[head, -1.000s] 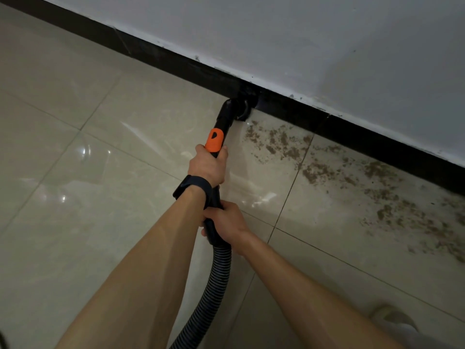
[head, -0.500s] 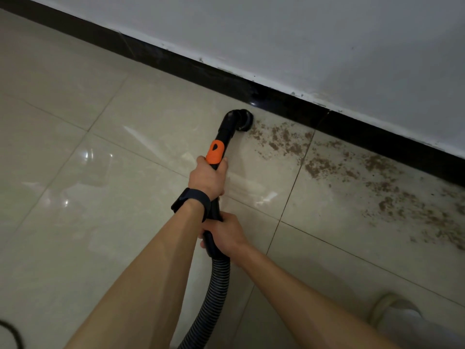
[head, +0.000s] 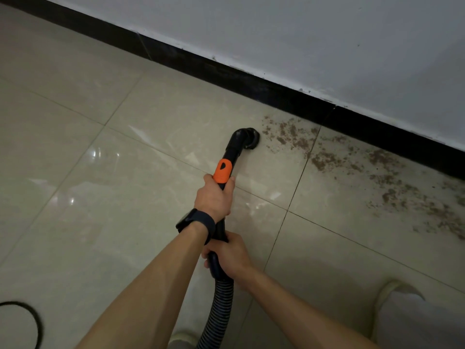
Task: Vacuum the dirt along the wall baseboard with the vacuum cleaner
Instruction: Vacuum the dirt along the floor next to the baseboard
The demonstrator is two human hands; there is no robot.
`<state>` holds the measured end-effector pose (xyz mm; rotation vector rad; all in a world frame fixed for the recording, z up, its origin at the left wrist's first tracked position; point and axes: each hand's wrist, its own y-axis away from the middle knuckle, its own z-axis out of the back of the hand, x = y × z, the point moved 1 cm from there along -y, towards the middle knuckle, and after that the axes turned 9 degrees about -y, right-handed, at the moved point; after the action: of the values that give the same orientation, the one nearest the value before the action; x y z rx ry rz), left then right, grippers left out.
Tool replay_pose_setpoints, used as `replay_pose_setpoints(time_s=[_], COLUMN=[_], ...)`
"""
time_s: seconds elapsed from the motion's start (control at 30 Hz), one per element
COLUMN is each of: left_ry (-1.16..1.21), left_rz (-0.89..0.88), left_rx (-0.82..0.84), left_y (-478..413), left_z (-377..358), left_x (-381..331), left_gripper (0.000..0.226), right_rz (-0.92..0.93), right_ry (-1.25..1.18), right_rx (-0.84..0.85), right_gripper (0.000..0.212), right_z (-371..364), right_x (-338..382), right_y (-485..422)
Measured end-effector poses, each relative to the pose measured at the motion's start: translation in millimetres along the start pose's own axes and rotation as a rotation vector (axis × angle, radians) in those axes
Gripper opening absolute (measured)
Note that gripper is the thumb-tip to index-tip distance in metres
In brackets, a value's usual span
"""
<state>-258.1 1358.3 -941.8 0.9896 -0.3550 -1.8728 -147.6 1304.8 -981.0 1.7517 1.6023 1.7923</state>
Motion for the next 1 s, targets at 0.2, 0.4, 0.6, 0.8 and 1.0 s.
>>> replay_pose_setpoints(time_s=[0.2, 0.4, 0.6, 0.8, 1.0], left_ry=[-0.015, -0.012, -0.005, 0.019, 0.009], left_rz=[-0.014, -0.005, -0.011, -0.012, -0.022], left_rx=[-0.004, -0.009, -0.027, -0.026, -0.029], left_y=[-12, -28, -42, -52, -62], left_z=[1, -3, -8, -13, -17], left_x=[-13, -33, -51, -64, -80], left_gripper=[0.047, 0.048, 0.049, 0.047, 0.049], right_rz=[0.007, 0.018, 0.029, 0.03, 0.039], right_ry=[-0.016, 0.004, 0.009, 0.035, 0.016], right_rx=[-0.01, -0.024, -0.028, -0.029, -0.017], right_gripper=[0.02, 0.022, 0.02, 0.023, 0.022], right_z=[3, 17, 30, 42, 52], right_x=[15, 34, 48, 58, 72], right_y=[-7, -20, -33, -44, -53])
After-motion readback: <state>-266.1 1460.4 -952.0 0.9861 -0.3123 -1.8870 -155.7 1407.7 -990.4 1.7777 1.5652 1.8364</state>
